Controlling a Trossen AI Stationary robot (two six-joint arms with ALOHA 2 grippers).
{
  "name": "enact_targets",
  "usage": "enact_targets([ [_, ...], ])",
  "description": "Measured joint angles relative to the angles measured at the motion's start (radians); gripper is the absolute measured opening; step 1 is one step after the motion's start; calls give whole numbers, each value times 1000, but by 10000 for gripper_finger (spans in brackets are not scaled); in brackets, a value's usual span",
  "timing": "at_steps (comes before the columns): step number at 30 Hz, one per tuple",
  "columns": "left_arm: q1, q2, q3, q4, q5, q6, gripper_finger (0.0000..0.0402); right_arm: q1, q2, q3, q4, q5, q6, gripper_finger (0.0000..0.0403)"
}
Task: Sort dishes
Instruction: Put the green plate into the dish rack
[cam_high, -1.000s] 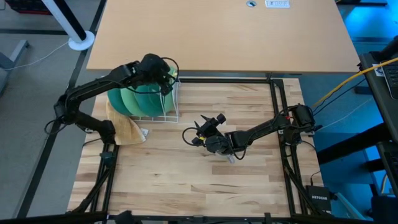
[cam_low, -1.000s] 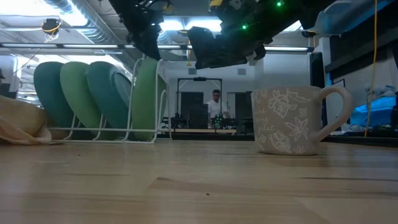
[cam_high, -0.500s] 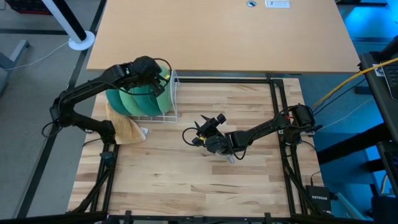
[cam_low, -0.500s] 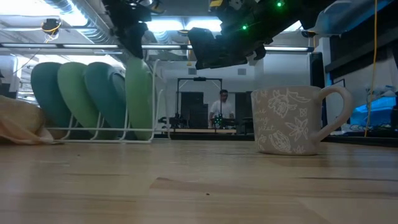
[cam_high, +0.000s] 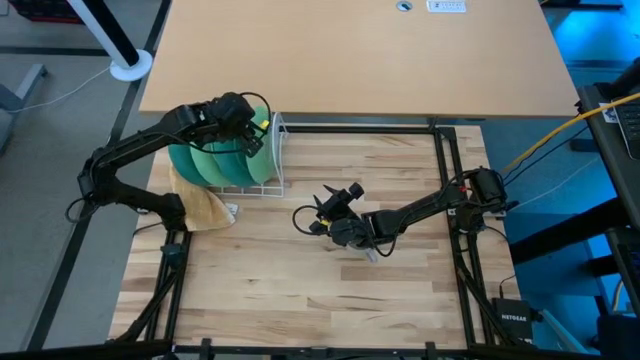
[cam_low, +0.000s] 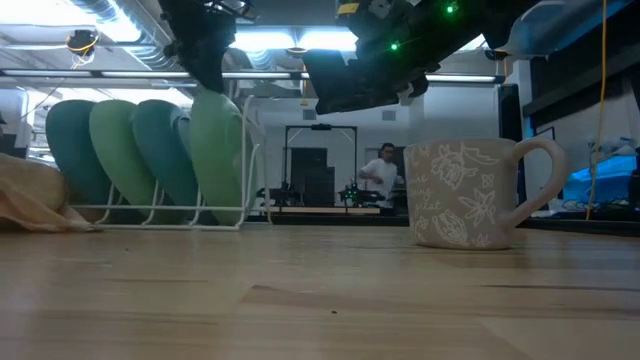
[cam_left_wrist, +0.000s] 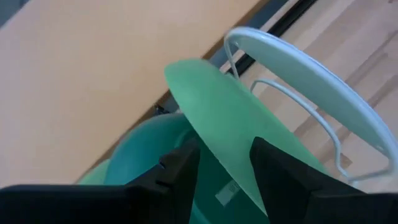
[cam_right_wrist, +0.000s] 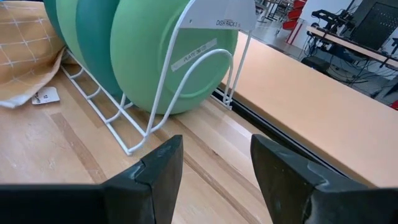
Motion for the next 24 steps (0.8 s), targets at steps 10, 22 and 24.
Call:
enact_targets([
  [10,0,-41,-4,-57,5,-49,143,0,0,0,1,0,0,195],
  [22,-1,-41,-6,-100,126,-62,143,0,0,0,1,-8,19,195],
  [24,-1,-41,-7,-110,158,-61,143,0,0,0,1,-8,19,195],
])
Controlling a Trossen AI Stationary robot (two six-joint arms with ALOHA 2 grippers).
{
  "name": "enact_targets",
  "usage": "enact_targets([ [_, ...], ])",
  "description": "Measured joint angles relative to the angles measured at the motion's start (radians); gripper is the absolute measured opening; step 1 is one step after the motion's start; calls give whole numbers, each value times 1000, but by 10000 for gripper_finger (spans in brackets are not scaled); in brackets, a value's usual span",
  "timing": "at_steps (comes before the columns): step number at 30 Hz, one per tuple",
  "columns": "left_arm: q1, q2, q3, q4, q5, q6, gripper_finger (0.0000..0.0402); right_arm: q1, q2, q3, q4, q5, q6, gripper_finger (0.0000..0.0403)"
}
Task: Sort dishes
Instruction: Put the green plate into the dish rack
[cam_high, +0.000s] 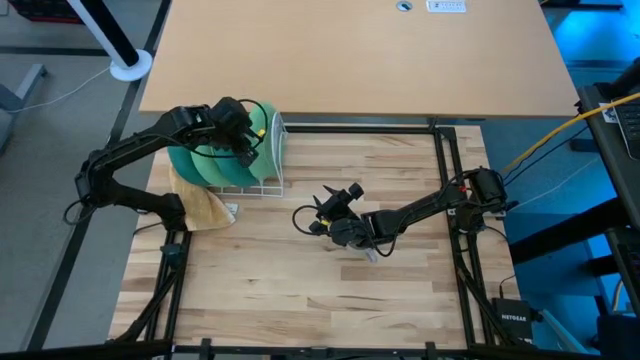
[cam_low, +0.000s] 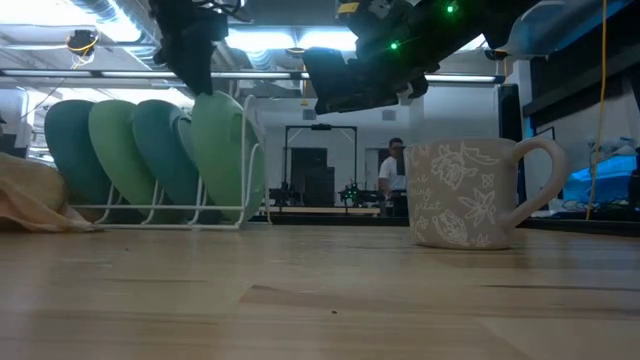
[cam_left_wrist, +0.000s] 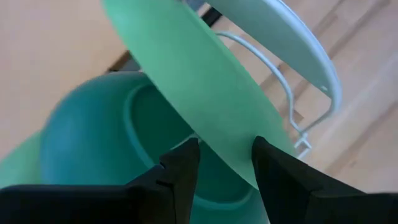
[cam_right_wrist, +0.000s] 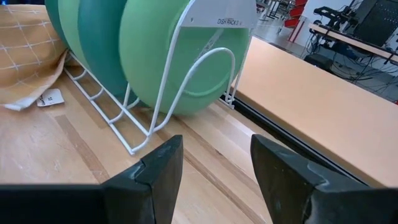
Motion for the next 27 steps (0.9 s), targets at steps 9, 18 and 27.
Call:
enact_targets([
  [9,0,0,0,5,13,-1,143,0,0,0,1,-34,1,195],
  [18,3,3,-1,-1,150,-9,143,0,0,0,0,-34,1,195],
  [27,2,2,0,-63,188,-51,143,0,0,0,0,-34,0,195],
])
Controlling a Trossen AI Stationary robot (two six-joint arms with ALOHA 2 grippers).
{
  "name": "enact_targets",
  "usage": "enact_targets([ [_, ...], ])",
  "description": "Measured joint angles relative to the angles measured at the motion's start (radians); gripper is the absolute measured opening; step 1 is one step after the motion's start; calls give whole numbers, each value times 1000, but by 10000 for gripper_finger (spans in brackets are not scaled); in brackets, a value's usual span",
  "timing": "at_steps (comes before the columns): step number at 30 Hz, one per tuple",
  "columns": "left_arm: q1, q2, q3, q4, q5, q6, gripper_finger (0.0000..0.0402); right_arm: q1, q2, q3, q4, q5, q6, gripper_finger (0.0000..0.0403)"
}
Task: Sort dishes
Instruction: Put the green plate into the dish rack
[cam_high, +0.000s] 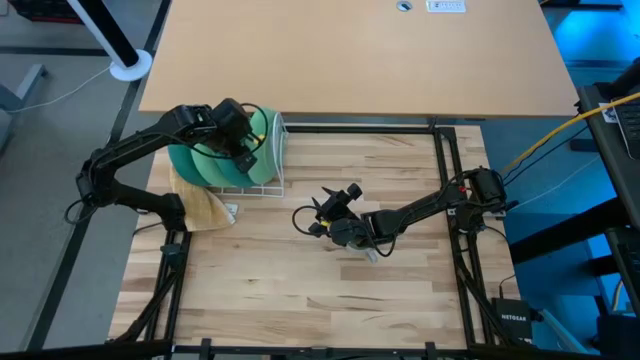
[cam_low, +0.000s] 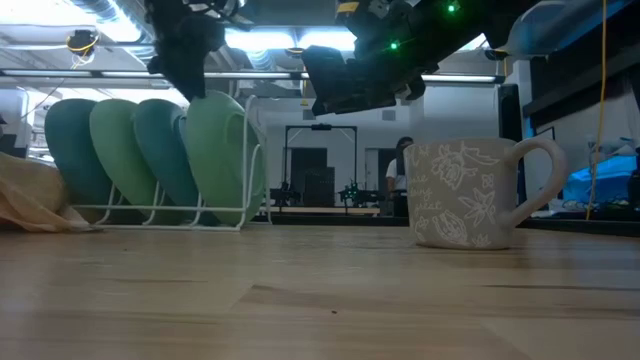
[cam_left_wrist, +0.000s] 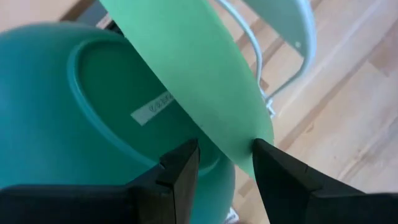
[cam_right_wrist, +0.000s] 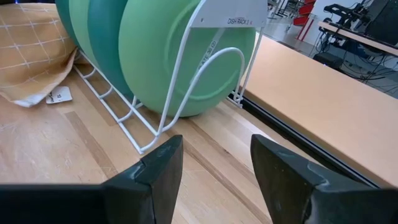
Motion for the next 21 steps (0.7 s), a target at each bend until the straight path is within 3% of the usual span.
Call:
enact_targets([
  [11,0,-10,2,-19,3,44,143,0,0,0,-13,0,0,195],
  [21,2,-92,2,51,-2,58,143,0,0,0,-26,0,0,195],
])
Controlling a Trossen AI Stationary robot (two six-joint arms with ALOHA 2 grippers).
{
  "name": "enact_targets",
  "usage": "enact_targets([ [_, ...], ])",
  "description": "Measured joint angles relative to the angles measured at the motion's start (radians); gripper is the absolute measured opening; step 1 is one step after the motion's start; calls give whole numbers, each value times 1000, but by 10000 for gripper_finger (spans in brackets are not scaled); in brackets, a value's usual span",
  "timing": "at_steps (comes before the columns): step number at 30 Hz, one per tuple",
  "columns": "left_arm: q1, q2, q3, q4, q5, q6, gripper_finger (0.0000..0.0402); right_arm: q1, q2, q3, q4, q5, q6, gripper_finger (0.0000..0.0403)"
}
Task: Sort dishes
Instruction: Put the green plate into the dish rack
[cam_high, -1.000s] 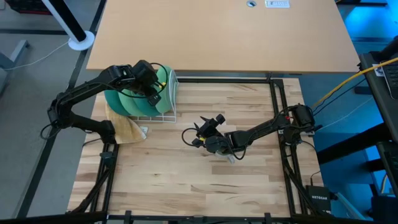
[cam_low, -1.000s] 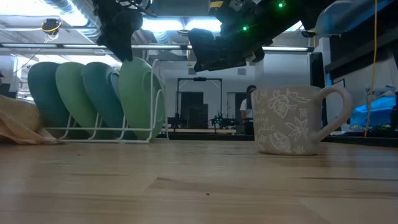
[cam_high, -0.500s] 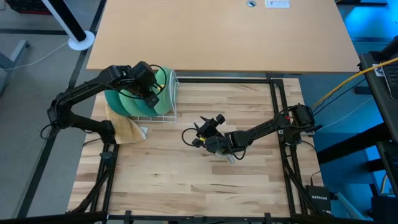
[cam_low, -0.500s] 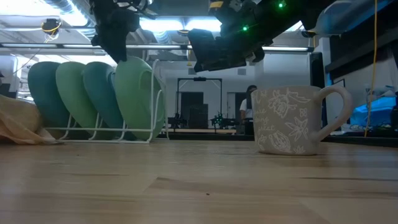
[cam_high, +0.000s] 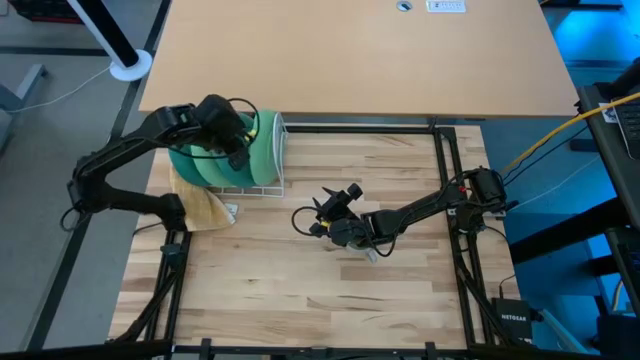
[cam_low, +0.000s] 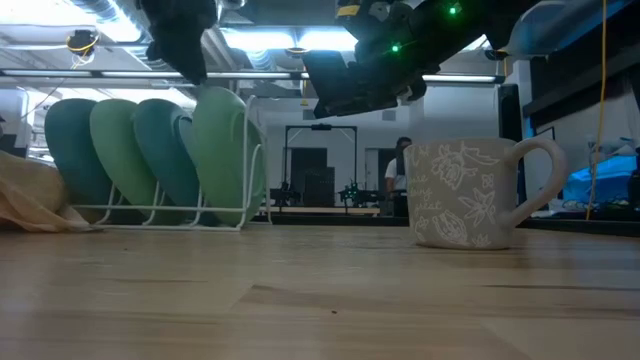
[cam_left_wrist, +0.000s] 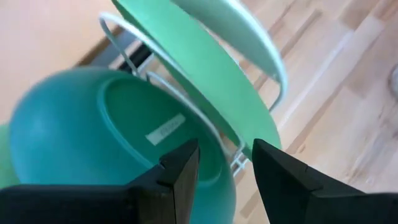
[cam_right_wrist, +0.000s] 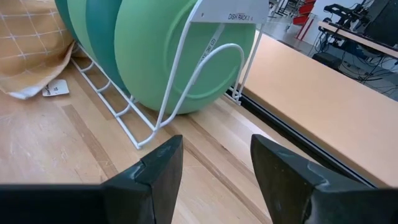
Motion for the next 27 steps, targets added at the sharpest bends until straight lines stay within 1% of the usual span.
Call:
enact_targets([
  [6,0,-64,0,76,-25,-16,143,0,0,0,0,0,0,195],
  [11,0,-66,1,259,-38,-37,143,0,0,0,3,0,0,195],
  [15,-3,-11,2,412,-38,22,143,0,0,0,3,0,0,195],
  [19,0,72,2,499,-38,103,143,0,0,0,3,-2,0,195],
  [23,0,162,2,503,-50,185,143,0,0,0,3,-2,0,195],
  [27,0,213,1,451,-149,250,143,0,0,0,3,-3,0,195],
])
